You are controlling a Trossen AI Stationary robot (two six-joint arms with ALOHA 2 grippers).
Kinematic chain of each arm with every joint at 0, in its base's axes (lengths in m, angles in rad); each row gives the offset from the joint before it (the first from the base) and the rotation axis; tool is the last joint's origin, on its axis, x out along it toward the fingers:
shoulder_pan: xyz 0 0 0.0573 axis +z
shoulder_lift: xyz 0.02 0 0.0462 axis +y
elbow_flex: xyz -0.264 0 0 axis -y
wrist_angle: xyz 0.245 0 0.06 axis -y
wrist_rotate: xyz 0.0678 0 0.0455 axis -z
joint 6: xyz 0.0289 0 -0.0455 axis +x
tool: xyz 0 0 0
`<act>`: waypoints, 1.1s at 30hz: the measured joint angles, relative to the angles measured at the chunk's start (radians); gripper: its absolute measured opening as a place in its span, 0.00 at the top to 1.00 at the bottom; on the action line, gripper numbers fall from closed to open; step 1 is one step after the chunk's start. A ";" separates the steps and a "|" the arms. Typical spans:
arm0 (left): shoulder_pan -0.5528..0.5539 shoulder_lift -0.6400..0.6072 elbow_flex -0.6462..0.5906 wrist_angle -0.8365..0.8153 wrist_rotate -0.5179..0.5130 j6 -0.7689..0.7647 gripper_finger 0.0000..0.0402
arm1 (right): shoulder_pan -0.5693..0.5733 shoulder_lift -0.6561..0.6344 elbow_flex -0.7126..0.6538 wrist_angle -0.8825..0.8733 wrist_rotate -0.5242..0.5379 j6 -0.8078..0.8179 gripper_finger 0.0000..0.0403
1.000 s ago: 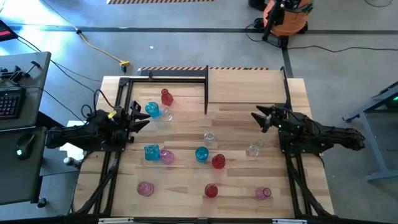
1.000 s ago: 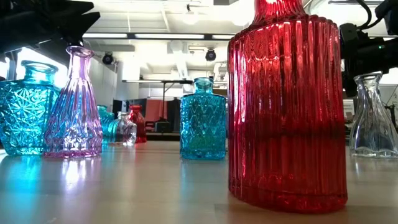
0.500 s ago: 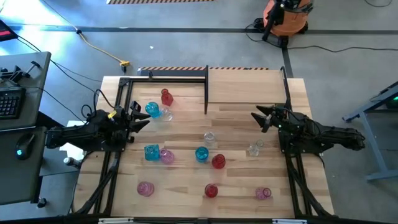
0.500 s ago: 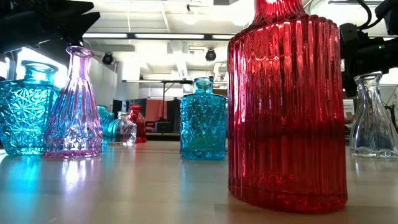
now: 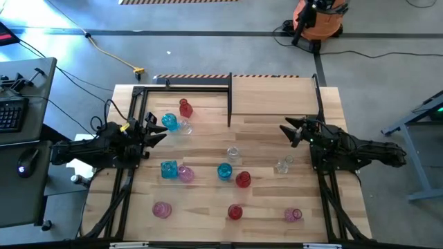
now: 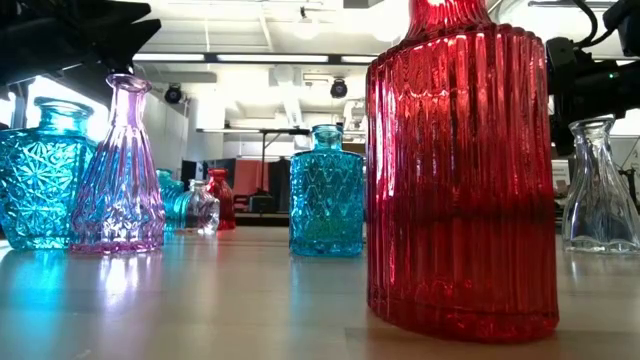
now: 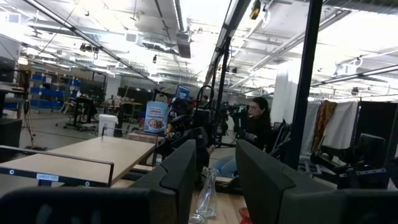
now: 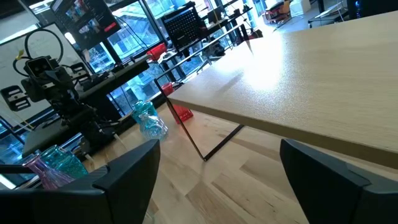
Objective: Sort vases onto shelf
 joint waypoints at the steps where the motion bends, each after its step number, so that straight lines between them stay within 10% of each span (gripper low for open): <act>1: 0.000 0.000 0.000 0.000 0.000 0.000 0.74 | 0.000 0.000 0.000 0.000 0.000 0.000 0.20; 33: 0.000 0.000 0.000 0.000 0.000 0.000 0.74 | 0.000 0.000 0.000 0.000 -0.009 0.094 0.20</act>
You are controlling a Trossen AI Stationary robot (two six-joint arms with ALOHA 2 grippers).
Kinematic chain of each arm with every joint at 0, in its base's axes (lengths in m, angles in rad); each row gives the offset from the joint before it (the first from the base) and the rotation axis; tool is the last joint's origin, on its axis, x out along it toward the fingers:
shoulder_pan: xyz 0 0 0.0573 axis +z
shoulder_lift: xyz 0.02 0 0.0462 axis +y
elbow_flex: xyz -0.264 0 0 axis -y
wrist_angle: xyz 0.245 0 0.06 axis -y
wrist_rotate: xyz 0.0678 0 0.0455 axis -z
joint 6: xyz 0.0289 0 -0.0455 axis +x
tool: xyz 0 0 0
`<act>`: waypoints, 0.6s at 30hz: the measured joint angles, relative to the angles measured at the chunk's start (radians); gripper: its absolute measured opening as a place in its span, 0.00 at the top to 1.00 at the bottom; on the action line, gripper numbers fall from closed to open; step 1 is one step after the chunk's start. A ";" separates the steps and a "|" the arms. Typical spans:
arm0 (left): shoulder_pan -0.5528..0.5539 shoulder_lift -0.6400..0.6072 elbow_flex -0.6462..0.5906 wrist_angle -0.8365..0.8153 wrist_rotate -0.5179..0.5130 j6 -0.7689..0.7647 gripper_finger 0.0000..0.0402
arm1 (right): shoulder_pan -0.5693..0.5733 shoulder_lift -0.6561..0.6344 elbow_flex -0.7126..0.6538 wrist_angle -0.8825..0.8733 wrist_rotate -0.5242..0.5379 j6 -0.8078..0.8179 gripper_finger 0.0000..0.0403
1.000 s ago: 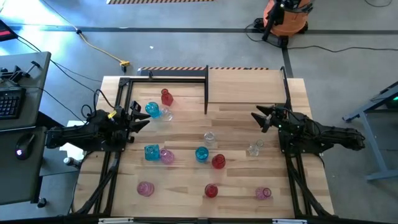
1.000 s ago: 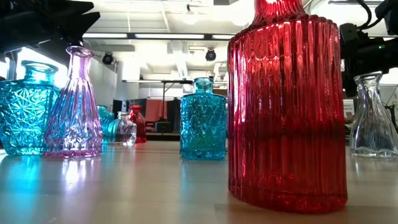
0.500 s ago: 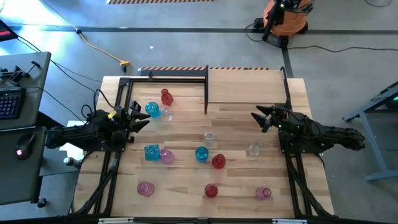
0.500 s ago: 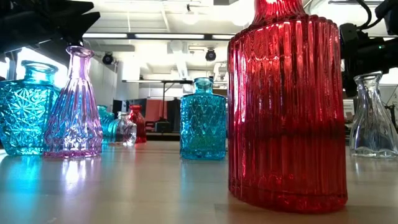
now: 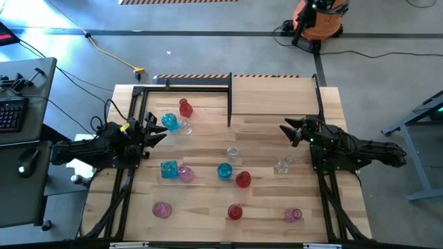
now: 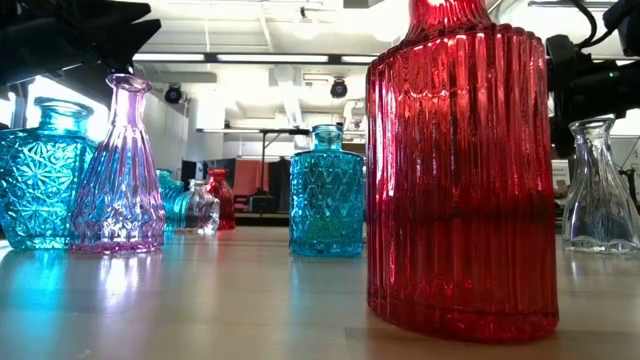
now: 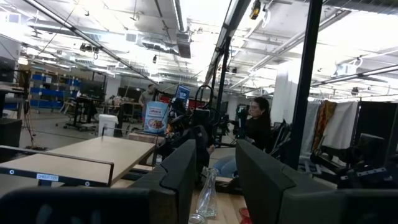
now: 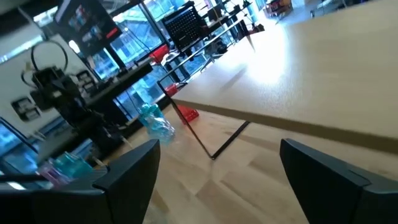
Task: Sort vases onto shelf
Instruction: Put the bottom right transparent vase on the shelf
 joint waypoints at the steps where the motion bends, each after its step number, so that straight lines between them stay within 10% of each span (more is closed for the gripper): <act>1: 0.000 0.000 0.000 0.000 0.000 0.000 0.74 | 0.000 0.000 0.000 0.000 0.000 0.018 0.20; 18: 0.000 0.000 0.000 0.000 0.000 0.000 0.74 | 0.000 0.002 0.149 0.089 -0.149 0.011 0.20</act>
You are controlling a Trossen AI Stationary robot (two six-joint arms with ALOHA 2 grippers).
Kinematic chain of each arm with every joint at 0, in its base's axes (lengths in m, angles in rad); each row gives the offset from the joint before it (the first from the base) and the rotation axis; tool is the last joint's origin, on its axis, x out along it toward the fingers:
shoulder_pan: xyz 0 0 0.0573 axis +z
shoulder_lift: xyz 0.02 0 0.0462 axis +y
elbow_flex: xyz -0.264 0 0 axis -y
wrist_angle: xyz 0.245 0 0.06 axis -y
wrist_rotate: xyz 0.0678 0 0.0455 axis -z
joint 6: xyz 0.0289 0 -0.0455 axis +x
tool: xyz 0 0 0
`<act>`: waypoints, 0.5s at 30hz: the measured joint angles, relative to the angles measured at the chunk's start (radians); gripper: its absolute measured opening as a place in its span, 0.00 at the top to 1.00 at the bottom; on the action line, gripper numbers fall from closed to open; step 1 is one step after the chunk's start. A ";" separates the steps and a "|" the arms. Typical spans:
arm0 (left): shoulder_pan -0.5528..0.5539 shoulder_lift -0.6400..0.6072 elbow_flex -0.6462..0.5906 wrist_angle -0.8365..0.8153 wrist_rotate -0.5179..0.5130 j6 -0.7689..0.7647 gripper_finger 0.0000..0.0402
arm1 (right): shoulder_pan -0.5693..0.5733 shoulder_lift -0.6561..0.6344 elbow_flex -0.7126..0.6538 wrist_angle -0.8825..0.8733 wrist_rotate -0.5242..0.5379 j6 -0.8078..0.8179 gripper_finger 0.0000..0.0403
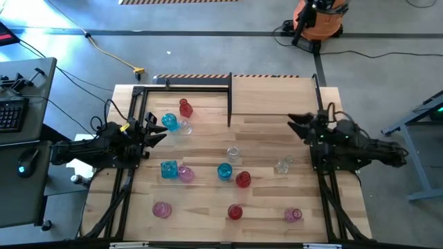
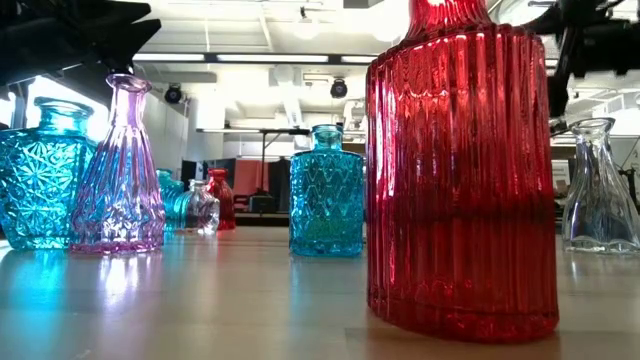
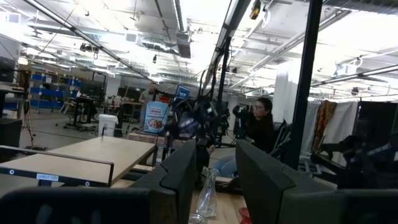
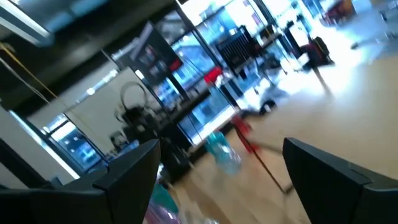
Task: Sort vases onto shelf
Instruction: Put the bottom right transparent vase on the shelf
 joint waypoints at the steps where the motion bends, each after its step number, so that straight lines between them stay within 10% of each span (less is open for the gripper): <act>1: 0.000 0.000 0.000 0.000 0.000 0.000 0.74 | 0.000 0.004 0.021 0.000 0.000 -0.014 0.20; 15: 0.000 0.000 0.000 0.001 -0.002 0.000 0.74 | 0.000 0.255 0.418 -0.207 0.028 -0.188 0.20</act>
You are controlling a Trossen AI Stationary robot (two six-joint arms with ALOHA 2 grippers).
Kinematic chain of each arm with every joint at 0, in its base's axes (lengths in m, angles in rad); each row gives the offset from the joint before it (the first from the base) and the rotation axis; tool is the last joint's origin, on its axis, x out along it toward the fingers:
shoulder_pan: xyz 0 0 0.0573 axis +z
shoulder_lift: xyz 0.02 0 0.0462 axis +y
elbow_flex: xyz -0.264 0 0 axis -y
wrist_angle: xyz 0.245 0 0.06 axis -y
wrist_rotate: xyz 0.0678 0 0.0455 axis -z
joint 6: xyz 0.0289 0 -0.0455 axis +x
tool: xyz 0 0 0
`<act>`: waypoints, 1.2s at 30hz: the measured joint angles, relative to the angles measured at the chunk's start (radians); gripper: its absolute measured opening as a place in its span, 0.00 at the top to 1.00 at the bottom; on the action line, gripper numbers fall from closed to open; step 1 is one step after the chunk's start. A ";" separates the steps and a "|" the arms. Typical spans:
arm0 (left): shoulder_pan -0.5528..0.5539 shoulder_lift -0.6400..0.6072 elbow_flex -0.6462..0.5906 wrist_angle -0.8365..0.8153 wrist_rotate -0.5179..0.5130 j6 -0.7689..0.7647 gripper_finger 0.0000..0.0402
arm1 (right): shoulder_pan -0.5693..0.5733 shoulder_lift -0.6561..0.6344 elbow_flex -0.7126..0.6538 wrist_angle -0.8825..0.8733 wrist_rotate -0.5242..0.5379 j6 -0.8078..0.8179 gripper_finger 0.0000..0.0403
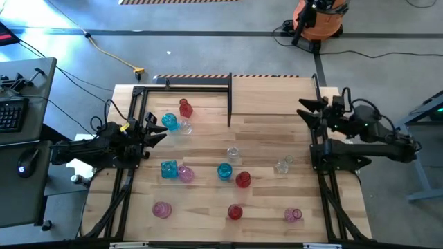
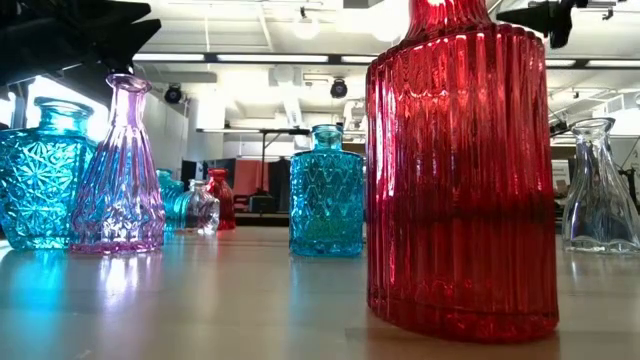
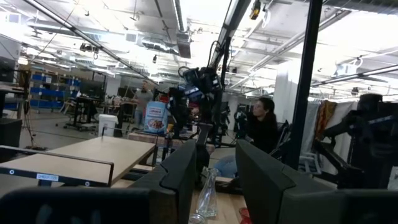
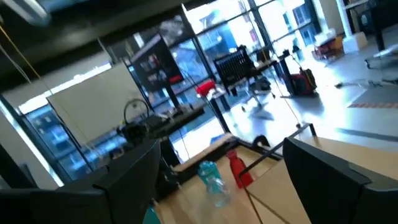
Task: Sort vases onto shelf
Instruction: Put the bottom right transparent vase on the shelf
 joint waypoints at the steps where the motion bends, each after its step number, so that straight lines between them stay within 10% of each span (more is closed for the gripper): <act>1: 0.000 0.000 0.000 0.003 -0.010 0.000 0.74 | 0.000 0.021 0.030 -0.036 0.000 0.000 0.20; 21: 0.000 0.000 0.004 0.105 -0.119 -0.442 0.74 | 0.000 0.416 0.506 -0.761 0.000 0.406 0.20; 36: 0.000 0.114 0.327 -0.114 -0.050 -0.356 0.74 | 0.000 0.574 0.579 -0.978 -0.156 0.490 0.20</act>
